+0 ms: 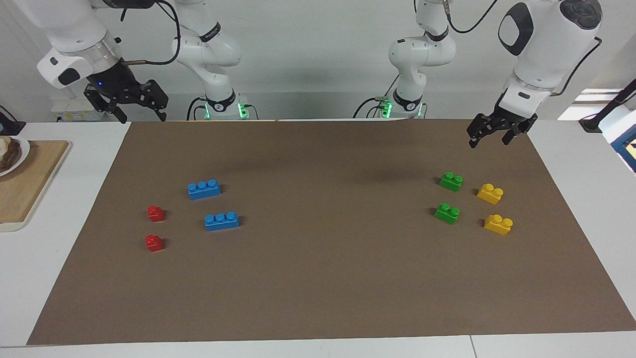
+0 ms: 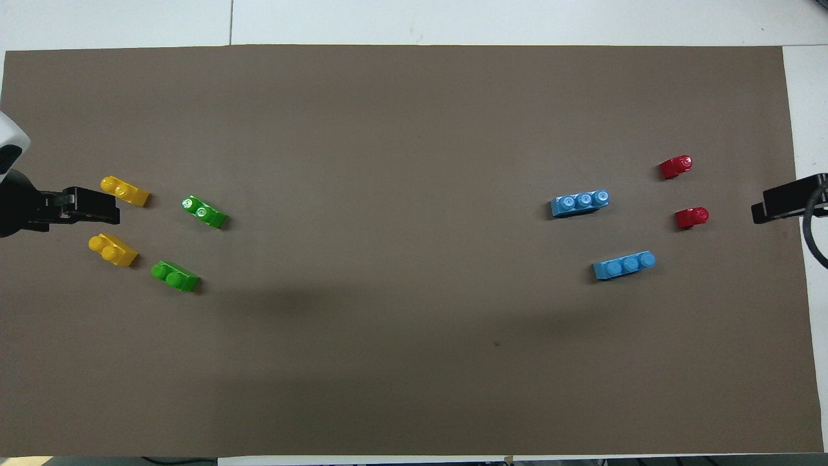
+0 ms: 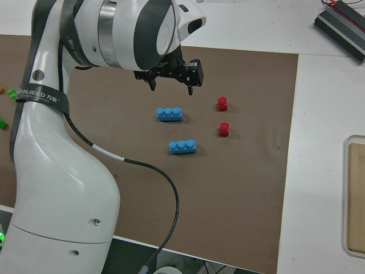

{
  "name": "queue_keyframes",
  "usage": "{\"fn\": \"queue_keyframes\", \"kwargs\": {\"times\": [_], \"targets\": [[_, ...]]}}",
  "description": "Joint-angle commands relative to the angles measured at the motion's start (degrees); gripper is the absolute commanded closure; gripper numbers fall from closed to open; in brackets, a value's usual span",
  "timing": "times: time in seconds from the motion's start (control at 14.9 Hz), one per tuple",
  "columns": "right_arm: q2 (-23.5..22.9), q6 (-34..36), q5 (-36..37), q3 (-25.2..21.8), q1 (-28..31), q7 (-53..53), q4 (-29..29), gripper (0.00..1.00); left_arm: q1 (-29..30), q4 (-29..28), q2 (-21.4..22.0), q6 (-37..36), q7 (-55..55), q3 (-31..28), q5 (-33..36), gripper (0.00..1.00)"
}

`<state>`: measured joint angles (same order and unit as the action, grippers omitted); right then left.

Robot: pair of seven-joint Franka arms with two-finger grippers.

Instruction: Remove green block with left arm and hold with right

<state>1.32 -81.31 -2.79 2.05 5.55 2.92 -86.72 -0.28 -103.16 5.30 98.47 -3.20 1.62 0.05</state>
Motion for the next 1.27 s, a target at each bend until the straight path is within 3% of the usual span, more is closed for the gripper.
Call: {"fn": "queue_keyframes", "kwargs": {"times": [0.0,1.21], "targets": [[1.0,-1.1,1.5,0.4,0.3,1.8,-1.5,0.00,-0.3,0.0,0.7,-1.6,0.7,-0.4,0.4,0.00],[1.1,-2.9,4.6,-1.5,-2.4,0.9,-2.1,0.00,-0.1,0.9,0.8,-2.5,-0.1,-0.3,-2.2,0.00]]}}
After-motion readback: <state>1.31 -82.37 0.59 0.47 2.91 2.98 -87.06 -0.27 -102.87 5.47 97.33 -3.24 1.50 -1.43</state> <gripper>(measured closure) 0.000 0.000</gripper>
